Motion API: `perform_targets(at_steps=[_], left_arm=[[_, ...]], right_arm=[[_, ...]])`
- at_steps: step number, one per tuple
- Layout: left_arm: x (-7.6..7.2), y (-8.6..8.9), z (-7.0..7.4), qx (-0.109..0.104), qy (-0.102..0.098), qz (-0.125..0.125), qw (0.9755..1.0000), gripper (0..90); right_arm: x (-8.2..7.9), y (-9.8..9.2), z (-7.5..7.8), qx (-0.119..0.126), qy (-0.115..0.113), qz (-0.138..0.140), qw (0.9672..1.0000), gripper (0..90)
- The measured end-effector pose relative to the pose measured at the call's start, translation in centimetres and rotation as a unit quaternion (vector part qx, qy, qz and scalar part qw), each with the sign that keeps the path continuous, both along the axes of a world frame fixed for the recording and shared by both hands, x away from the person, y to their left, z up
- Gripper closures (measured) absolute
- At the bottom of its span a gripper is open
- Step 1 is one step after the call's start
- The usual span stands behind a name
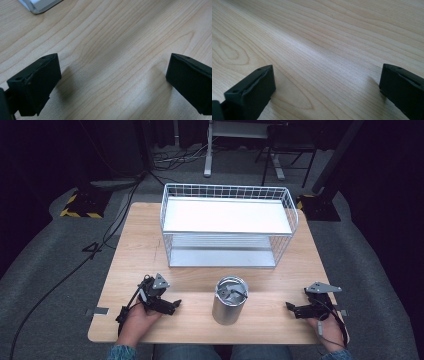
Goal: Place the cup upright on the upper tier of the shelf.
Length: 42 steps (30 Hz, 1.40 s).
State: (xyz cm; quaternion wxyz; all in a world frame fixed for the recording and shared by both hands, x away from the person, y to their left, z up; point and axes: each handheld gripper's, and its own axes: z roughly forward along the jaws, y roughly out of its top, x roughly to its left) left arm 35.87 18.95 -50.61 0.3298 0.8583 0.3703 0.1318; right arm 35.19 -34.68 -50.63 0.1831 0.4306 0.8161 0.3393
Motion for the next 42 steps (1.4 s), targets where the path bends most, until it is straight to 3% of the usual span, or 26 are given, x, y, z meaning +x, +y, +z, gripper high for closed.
perform_targets(at_steps=[6,11,18,26,30,42], left_arm=[[0.2,-0.1,0.0,0.001,-0.002,0.001,1.0000,0.3],[0.2,-0.1,0.0,0.000,-0.001,0.000,1.0000,0.3],[0.2,-0.1,0.0,0.000,-0.001,0.000,1.0000,0.3],[0.2,-0.1,0.0,-0.002,0.001,0.001,1.0000,0.3],[0.3,-0.2,0.0,0.000,0.000,0.002,1.0000,0.3],[0.5,-0.3,0.0,-0.001,-0.001,-0.001,1.0000,0.3]], right_arm=[[-0.1,-0.1,0.1,0.007,0.005,-0.007,0.9999,0.2],[-0.3,0.2,1.2,0.016,-0.005,0.001,0.9999,0.2],[-0.6,1.3,3.5,0.040,-0.014,0.022,0.9988,0.3],[-1.4,2.7,5.9,0.039,-0.029,0.046,0.9978,0.3],[-2.2,3.7,7.5,0.056,-0.036,0.063,0.9958,0.4],[-3.6,7.1,9.8,0.057,-0.053,0.114,0.9904,0.4]])
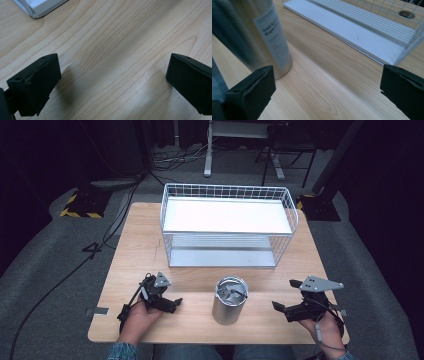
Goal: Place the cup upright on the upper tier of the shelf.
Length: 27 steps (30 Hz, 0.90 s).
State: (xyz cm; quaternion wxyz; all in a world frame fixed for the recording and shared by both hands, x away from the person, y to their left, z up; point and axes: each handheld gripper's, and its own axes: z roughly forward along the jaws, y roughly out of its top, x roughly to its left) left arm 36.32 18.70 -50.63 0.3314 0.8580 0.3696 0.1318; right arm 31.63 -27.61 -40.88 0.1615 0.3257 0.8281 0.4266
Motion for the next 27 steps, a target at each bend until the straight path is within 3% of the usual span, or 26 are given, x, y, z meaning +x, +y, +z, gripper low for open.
perform_targets(at_steps=[16,27], left_arm=[[-0.3,0.0,0.0,-0.001,-0.001,0.004,1.0000,0.7],[-0.3,0.0,0.0,0.000,0.000,0.003,1.0000,0.5]], right_arm=[[-0.8,4.7,0.0,0.013,-0.002,0.078,0.9969,0.4],[-0.7,7.1,-0.9,0.023,-0.002,0.102,0.9945,0.4]])
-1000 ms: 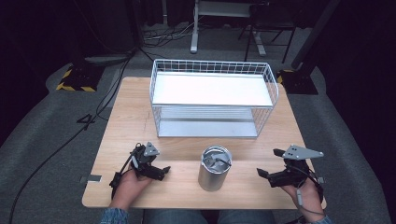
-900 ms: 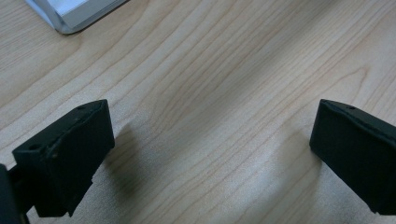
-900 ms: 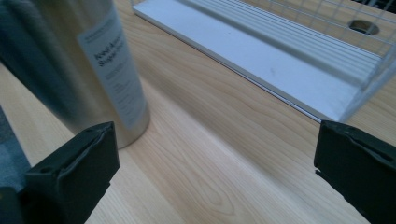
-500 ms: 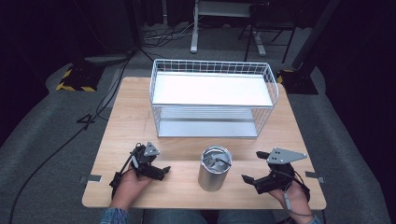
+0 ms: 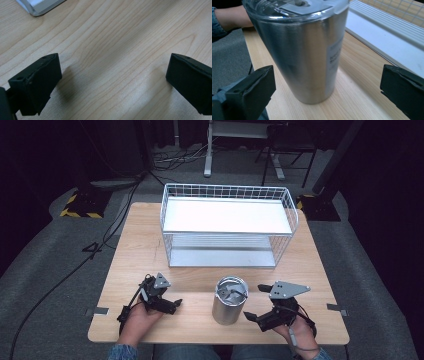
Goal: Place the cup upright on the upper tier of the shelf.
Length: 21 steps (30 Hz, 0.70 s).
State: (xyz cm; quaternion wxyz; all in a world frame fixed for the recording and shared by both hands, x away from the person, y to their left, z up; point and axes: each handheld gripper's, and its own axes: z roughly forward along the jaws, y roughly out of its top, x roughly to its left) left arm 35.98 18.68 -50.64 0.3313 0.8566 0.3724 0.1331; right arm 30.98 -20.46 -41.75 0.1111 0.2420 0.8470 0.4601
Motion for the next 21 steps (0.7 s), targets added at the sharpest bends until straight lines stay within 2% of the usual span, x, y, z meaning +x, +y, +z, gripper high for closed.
perform_targets(at_steps=[3,12,21], left_arm=[[0.1,0.0,0.0,-0.001,0.001,-0.002,1.0000,0.4],[0.2,-0.1,0.0,0.001,0.002,-0.003,1.0000,0.3],[0.2,-0.1,0.0,0.001,0.002,-0.003,1.0000,0.4]], right_arm=[[0.1,0.8,-0.3,0.004,0.000,0.006,1.0000,0.4],[0.2,3.0,-1.5,-0.005,-0.013,0.023,0.9996,0.2],[0.7,4.1,-2.6,0.003,-0.014,0.029,0.9995,0.1]])
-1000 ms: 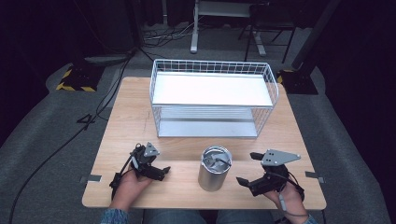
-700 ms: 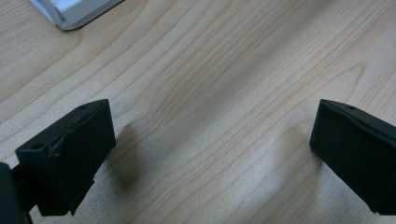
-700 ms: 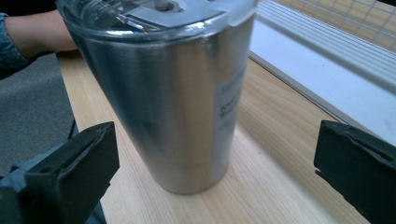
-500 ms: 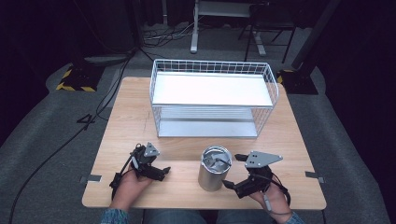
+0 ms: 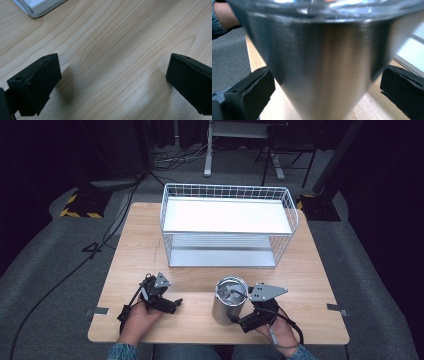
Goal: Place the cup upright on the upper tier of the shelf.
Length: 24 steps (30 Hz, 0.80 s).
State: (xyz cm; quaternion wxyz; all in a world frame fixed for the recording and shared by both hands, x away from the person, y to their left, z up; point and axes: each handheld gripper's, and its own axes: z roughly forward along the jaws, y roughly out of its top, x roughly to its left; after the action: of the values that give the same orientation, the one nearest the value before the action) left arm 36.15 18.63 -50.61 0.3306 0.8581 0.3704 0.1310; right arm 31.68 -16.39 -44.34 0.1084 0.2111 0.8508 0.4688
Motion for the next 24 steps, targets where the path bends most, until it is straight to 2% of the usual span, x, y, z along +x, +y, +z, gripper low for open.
perform_targets(at_steps=[6,12,24], left_arm=[[0.0,0.0,0.0,0.000,0.000,0.000,1.0000,0.4],[0.0,0.0,0.0,0.000,0.000,0.000,1.0000,0.4],[0.0,0.0,0.0,0.000,0.000,0.000,1.0000,0.3]], right_arm=[[0.1,1.0,-1.0,0.004,0.001,0.000,1.0000,0.0],[0.2,1.3,-1.6,0.009,-0.007,-0.005,0.9999,1.1],[0.1,1.3,-1.7,0.011,-0.008,-0.007,0.9999,3.6]])
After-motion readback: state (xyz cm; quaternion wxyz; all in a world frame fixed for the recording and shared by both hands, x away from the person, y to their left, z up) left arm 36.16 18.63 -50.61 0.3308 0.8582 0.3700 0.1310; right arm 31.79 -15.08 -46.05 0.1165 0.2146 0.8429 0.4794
